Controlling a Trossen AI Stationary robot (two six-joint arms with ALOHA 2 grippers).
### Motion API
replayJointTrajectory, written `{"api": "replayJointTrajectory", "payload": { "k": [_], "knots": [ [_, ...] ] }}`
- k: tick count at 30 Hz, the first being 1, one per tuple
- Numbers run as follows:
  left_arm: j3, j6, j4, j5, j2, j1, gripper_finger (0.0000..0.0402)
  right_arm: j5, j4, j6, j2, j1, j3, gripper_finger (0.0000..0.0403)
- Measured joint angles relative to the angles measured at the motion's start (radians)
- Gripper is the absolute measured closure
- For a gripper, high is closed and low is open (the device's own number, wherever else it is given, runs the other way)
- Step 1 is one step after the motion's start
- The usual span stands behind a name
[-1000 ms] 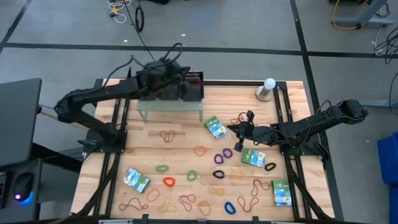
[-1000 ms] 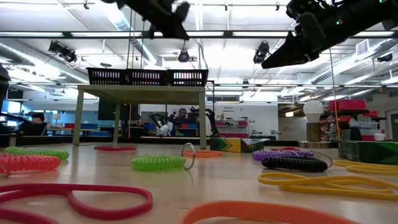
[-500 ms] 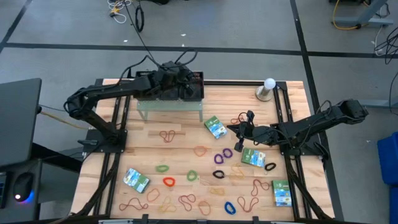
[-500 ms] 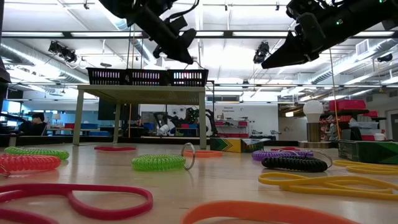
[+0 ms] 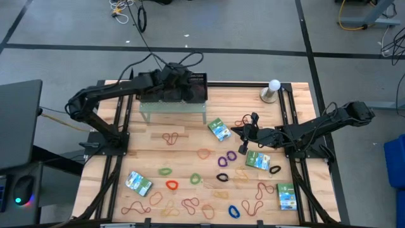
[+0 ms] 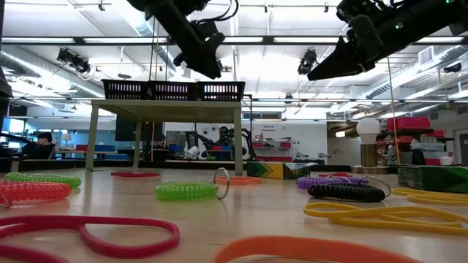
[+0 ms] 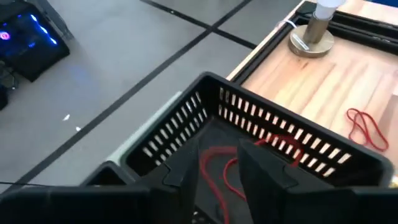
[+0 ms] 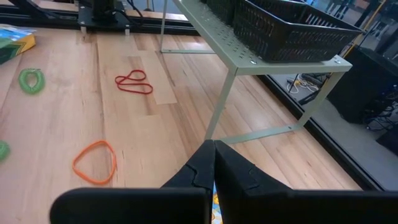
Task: Pick & Place Office Desk Supplies
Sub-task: Put the red rubber band into the right black bin on the shelf, then put the crayon box into the left black bin on the shelf
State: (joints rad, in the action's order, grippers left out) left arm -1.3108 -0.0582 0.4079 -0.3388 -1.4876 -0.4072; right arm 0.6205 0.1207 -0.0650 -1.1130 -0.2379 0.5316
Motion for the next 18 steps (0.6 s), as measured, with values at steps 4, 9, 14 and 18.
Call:
{"api": "replayJointTrajectory", "payload": {
  "k": [4,9,14,18],
  "knots": [
    [-0.095,-0.020,0.144,0.077,0.000,-0.007,0.0271,0.000,0.000,0.000,0.000,0.000,0.000,0.0391],
    [-0.195,0.012,0.295,0.168,0.001,0.000,0.0274,0.000,0.001,0.000,0.000,0.000,0.000,0.0391],
    [-0.213,0.074,0.332,0.183,0.020,0.110,0.0304,0.000,0.001,-0.001,0.000,0.000,0.000,0.0391],
    [-0.165,0.144,0.358,0.171,0.019,0.223,0.0350,0.000,0.009,-0.006,0.000,0.000,0.000,0.0391]
  ]
}}
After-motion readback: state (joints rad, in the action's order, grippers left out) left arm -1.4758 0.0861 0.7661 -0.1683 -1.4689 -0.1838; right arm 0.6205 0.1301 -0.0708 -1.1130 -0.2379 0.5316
